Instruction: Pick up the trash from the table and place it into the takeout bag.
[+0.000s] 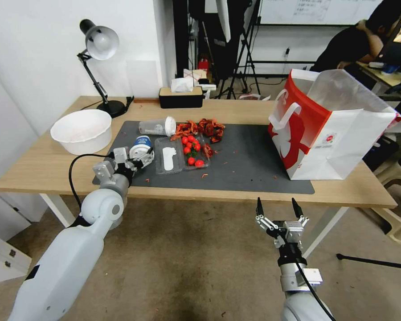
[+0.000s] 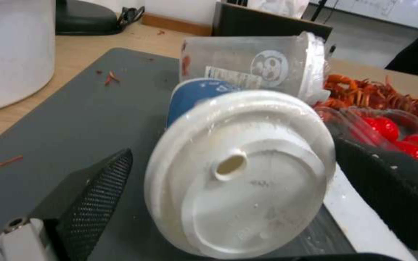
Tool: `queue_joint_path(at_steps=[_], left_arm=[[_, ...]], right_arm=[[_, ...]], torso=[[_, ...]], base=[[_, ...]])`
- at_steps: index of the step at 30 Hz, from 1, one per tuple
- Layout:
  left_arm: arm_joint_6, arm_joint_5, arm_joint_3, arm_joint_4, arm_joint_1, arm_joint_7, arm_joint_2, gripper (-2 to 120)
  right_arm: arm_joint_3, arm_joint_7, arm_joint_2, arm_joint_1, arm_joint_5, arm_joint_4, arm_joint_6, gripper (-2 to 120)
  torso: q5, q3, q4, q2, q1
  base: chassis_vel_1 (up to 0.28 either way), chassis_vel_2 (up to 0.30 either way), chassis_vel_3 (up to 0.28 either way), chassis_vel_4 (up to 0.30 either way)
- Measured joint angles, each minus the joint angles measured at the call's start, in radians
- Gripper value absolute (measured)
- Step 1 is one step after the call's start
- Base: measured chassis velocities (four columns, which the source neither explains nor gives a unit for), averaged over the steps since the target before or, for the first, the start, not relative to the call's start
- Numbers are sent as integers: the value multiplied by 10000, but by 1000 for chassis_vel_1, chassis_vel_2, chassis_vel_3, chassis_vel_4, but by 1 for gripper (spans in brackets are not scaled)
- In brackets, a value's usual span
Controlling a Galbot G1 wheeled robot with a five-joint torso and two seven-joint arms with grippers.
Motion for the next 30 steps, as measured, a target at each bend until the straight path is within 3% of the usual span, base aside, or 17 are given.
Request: queue_joint_path(at_steps=[7, 13, 22, 25, 27, 28, 30], left_arm=[[34, 9, 76, 112, -93, -109, 10, 100], [-3, 145, 80, 166, -58, -119, 5, 79], [-152, 297, 46, 179, 17, 59, 26, 62], [-434, 400, 41, 165, 73, 431, 107, 61], [-1016, 458, 13, 128, 109, 1408, 269, 61], [-1016, 458, 13, 128, 109, 1408, 269, 61], [-1619, 504, 7, 165, 119, 2348, 417, 61]], right_arm=[[-1, 0, 17, 8, -13, -10, 4, 100], [-12, -3, 32, 19, -42, -54, 15, 100], [-18, -10, 32, 20, -52, -59, 21, 100], [-20, -12, 31, 13, -52, -59, 22, 100], [-20, -12, 31, 6, -53, -46, 25, 100], [-20, -12, 31, 6, -53, -46, 25, 100], [-17, -12, 30, -3, -52, -17, 31, 100]], torso=[[0, 0, 0, 0, 0], [1, 0, 0, 1, 0], [0, 0, 0, 2, 0], [-6, 1, 0, 2, 1], [2, 0, 0, 2, 1], [2, 0, 0, 2, 1], [-3, 0, -1, 2, 1]], base=[[0, 0, 0, 0], [0, 0, 0, 0], [0, 0, 0, 0], [0, 0, 0, 0], [0, 0, 0, 0], [0, 0, 0, 0], [0, 0, 0, 0]])
